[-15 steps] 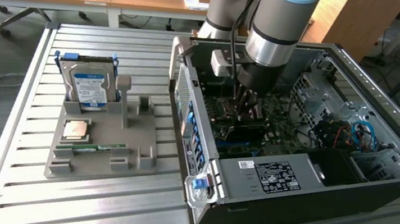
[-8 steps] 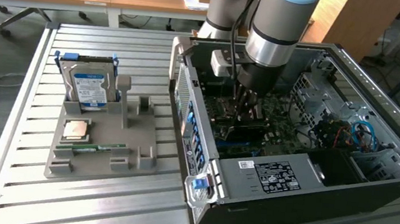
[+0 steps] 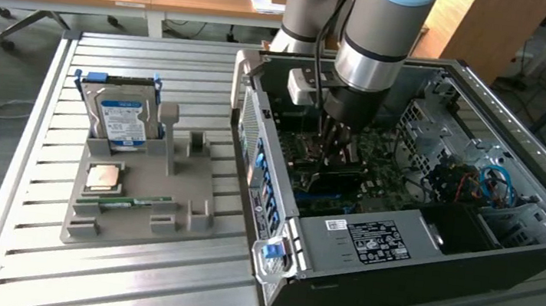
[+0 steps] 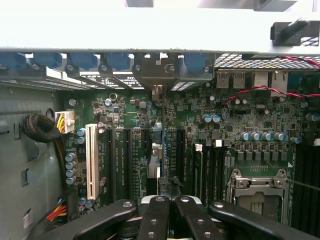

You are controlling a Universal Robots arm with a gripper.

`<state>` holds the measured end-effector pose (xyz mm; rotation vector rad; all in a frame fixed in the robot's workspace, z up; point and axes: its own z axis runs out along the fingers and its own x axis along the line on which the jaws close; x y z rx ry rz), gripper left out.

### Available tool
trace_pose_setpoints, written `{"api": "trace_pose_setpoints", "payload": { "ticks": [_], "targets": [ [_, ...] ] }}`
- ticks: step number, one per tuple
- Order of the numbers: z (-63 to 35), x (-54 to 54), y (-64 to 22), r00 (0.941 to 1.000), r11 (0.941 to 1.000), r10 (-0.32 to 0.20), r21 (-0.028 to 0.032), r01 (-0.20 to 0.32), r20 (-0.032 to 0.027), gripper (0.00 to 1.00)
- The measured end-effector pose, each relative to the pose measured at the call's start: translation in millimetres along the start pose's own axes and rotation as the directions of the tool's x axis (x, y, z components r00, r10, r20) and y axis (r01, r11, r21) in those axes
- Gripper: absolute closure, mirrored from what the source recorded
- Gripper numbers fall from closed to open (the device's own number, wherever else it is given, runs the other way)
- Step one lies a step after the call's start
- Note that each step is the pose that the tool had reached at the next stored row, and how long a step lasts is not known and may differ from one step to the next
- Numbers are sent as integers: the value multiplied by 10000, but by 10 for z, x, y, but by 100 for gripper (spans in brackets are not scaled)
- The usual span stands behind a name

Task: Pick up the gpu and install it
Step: 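Press down on the gpu until it lock into place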

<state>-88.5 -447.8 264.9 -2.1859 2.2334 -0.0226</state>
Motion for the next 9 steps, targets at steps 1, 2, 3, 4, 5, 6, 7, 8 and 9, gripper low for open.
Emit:
{"api": "trace_pose_setpoints", "payload": {
  "ticks": [1, 2, 3, 4, 5, 6, 7, 8, 9],
  "targets": [
    [1, 0, 0, 10000, 10000, 0, -1, 0, 0, 89],
    [3, 0, 0, 10000, 10000, -1, -1, 1, 1, 89],
    [4, 0, 0, 10000, 10000, 0, -1, 0, 2, 89],
    [6, -1, 0, 10000, 10000, 0, -1, 0, 2, 89],
    [7, -1, 0, 10000, 10000, 0, 0, 0, 3, 89],
    [15, -2, 0, 10000, 10000, 0, 8, 0, 20, 89],
    [15, -2, 0, 10000, 10000, 0, 7, 0, 16, 89],
    [14, -2, 0, 10000, 10000, 0, 6, 0, 14, 89],
    [11, -2, 0, 10000, 10000, 0, 3, 0, 8, 89]
  ]
}}
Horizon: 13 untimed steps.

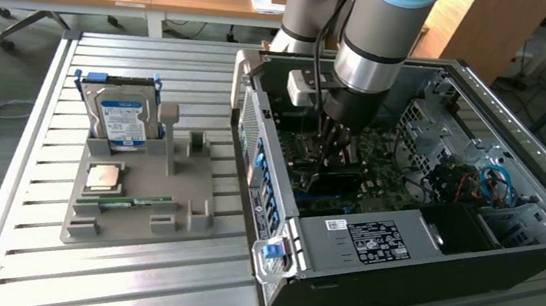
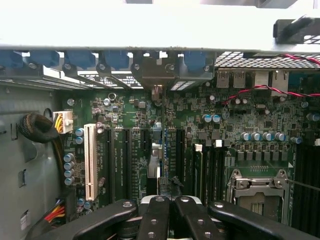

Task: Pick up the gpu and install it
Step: 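Press down on the gpu until it lock into place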

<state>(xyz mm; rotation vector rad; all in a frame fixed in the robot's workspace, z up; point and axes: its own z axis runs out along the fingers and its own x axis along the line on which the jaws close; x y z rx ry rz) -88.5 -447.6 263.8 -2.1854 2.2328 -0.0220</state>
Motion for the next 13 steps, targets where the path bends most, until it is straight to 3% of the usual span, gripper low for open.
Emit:
{"api": "trace_pose_setpoints", "payload": {
  "ticks": [13],
  "targets": [
    [0, 1, 1, 10000, 10000, 0, -2, 0, -4, 89]
  ]
}}
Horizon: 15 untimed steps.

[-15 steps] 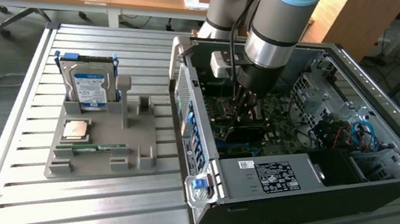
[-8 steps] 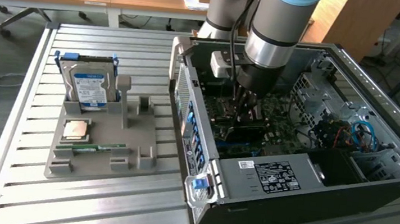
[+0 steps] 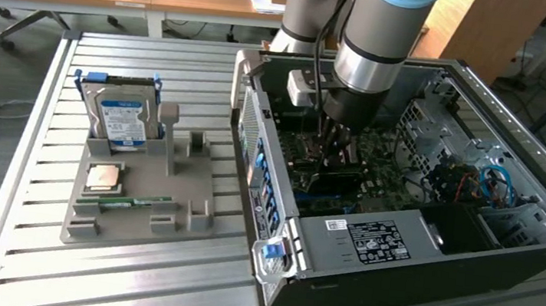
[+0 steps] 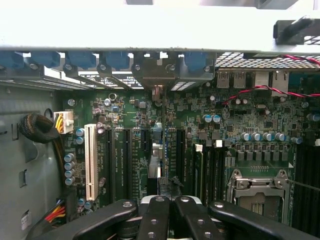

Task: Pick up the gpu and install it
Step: 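Press down on the gpu until it lock into place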

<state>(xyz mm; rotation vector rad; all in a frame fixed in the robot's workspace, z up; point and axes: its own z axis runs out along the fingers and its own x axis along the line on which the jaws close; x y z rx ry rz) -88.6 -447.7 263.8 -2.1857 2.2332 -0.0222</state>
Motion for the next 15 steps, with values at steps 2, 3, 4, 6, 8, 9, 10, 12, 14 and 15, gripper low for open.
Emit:
{"api": "trace_pose_setpoints", "payload": {
  "ticks": [2, 3, 4, 6, 8, 9, 10, 12, 14, 15],
  "targets": [
    [0, 0, 0, 10000, 10000, 0, 0, 0, 0, 89],
    [0, 0, 0, 10000, 10000, 0, 0, 0, 0, 89],
    [0, 0, 0, 10000, 10000, 0, -1, 0, 0, 89],
    [0, 0, 0, 10000, 10000, 0, 0, 0, 0, 89],
    [0, 0, 0, 10000, 10000, 0, 0, 0, 0, 89],
    [0, 0, 0, 10000, 10000, 0, 0, 0, 0, 89],
    [0, 0, 0, 10000, 10000, 0, 0, 0, 0, 89],
    [-9, 0, 0, 10000, 10000, 0, 0, 0, 0, 89],
    [-36, 0, -1, 10000, 10000, 0, 0, 0, 0, 89],
    [-51, 0, -1, 10000, 10000, 0, 0, 0, 0, 89]
  ]
}}
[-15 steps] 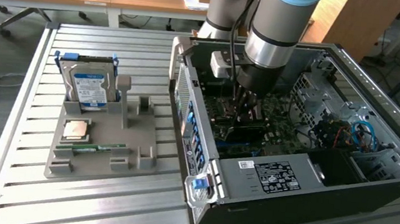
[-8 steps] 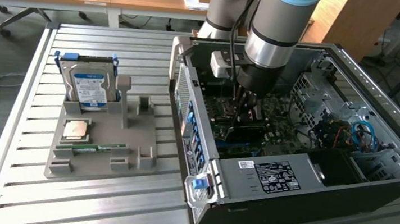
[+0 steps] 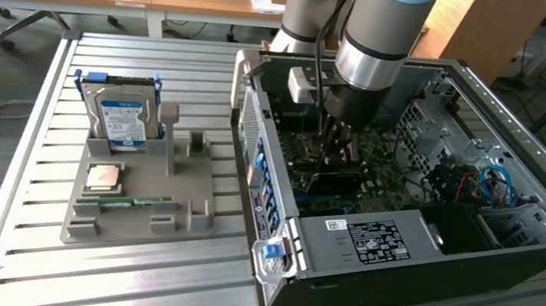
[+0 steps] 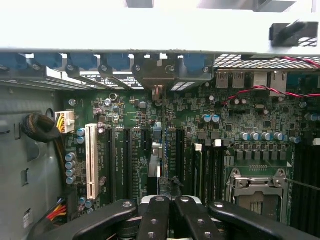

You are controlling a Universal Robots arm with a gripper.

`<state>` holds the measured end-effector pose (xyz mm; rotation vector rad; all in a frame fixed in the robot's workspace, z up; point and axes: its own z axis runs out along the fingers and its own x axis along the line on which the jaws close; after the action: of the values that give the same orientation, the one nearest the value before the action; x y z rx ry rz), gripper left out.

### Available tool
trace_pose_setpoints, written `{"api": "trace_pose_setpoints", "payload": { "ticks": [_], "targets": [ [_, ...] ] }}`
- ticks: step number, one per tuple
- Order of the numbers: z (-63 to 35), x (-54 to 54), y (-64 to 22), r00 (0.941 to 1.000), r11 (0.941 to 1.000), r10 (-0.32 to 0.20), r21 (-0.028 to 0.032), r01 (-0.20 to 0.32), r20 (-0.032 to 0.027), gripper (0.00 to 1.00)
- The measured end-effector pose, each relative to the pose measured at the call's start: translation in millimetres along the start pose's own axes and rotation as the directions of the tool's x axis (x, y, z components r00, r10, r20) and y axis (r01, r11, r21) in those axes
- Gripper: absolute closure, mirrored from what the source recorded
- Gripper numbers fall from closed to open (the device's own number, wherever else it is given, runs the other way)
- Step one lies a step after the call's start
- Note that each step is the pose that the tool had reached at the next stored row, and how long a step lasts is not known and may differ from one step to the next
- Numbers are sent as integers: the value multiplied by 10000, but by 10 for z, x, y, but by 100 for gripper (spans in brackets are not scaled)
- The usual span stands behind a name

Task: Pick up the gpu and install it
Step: 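Press down on the gpu until it lock into place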

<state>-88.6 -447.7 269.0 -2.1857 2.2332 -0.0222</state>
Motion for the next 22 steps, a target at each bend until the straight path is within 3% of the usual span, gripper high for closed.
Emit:
{"api": "trace_pose_setpoints", "payload": {
  "ticks": [15, 22],
  "targets": [
    [-303, -1, -7, 10000, 10000, 0, 0, 0, -1, 89],
    [-362, -1, -8, 10000, 10000, 0, 1, 0, 2, 89]
  ]
}}
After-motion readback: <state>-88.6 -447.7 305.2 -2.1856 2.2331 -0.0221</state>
